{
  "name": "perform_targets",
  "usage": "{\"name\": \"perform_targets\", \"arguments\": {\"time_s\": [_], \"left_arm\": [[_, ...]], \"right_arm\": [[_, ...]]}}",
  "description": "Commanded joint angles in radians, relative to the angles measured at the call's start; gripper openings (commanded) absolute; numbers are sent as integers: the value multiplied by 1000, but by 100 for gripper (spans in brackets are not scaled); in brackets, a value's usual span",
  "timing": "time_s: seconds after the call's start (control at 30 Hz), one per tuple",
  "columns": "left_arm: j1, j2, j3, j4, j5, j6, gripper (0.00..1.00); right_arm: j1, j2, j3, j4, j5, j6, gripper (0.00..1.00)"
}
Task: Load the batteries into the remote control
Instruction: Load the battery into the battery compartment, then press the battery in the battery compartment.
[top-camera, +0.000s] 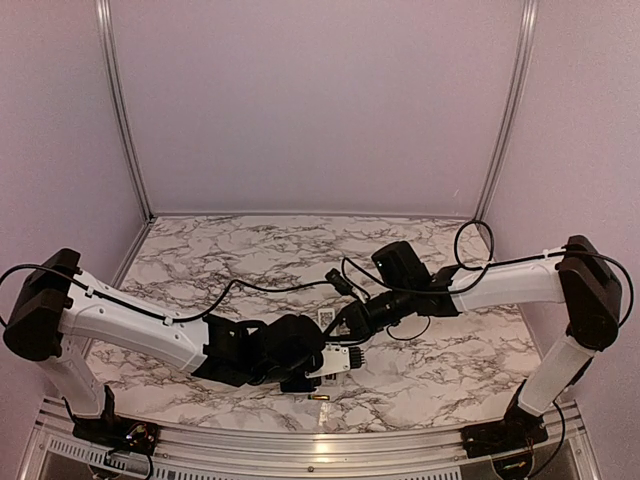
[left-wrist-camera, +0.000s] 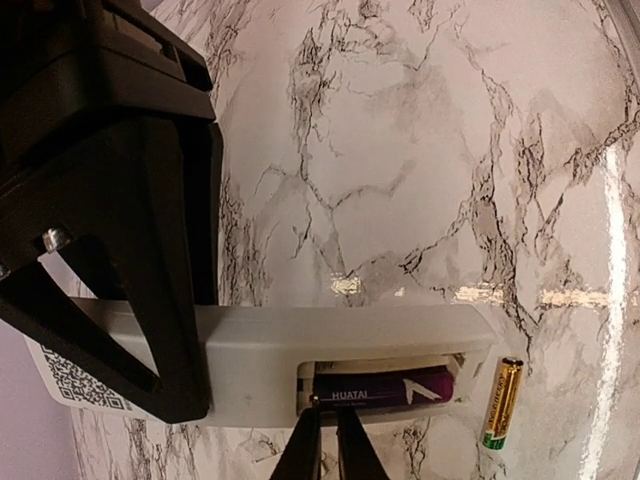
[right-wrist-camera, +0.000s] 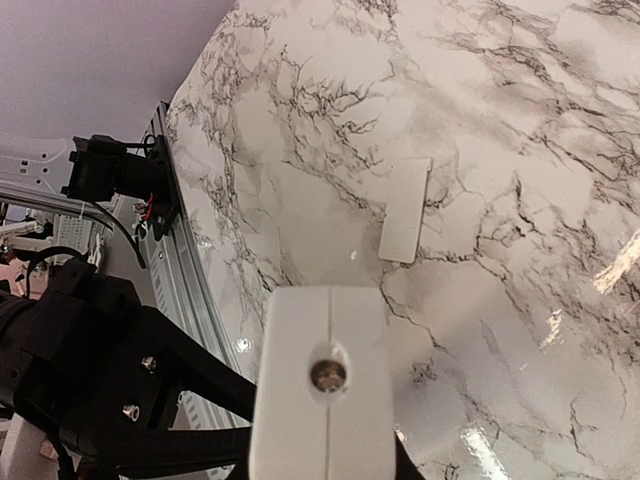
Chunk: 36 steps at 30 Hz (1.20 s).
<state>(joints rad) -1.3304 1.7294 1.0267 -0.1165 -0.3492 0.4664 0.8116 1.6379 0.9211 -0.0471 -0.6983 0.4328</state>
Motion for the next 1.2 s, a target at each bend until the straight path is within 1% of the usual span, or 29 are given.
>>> {"name": "perform_targets", "arguments": {"time_s": [0.0, 0.17, 0.33, 0.43, 0.53, 0.7, 0.77, 0.8, 0.87, 0.97, 1.0, 1.03, 1.1, 1.17], "left_arm": [[-9, 75, -27, -144, 44, -8, 7], [-13, 91, -11, -140, 36, -14, 7], [-13, 85, -11, -131, 30, -29, 7], [-12, 45, -41, -110, 12, -39, 10], [-5, -31, -85, -82, -3, -53, 16], [7, -201, -162, -1, -8, -90, 29], [14, -289, -194, 45, -7, -111, 37], [16, -323, -212, 64, -11, -127, 44], [21, -396, -248, 103, -19, -158, 54], [30, -499, -300, 190, -14, -229, 82], [36, -530, -313, 207, 7, -258, 95], [46, -556, -325, 226, 27, -297, 98], [81, -596, -343, 254, 102, -404, 99], [113, -628, -363, 295, 124, -532, 99]], "right_arm": [[2, -48, 53, 186, -169, 64, 0], [3, -41, 46, 216, -182, 85, 0], [2, -38, 45, 208, -180, 81, 0], [-4, -38, 44, 190, -169, 71, 0], [-25, -45, 29, 194, -168, 71, 0], [-56, -68, 13, 177, -150, 46, 0], [-65, -83, 7, 176, -143, 37, 0], [-68, -91, 4, 175, -138, 33, 0], [-73, -110, 0, 170, -128, 21, 0], [-74, -141, -12, 193, -126, 19, 0], [-74, -149, -18, 207, -130, 23, 0], [-74, -156, -23, 225, -133, 28, 0], [-74, -172, -30, 248, -142, 30, 0], [-72, -183, -35, 263, -143, 31, 0]]}}
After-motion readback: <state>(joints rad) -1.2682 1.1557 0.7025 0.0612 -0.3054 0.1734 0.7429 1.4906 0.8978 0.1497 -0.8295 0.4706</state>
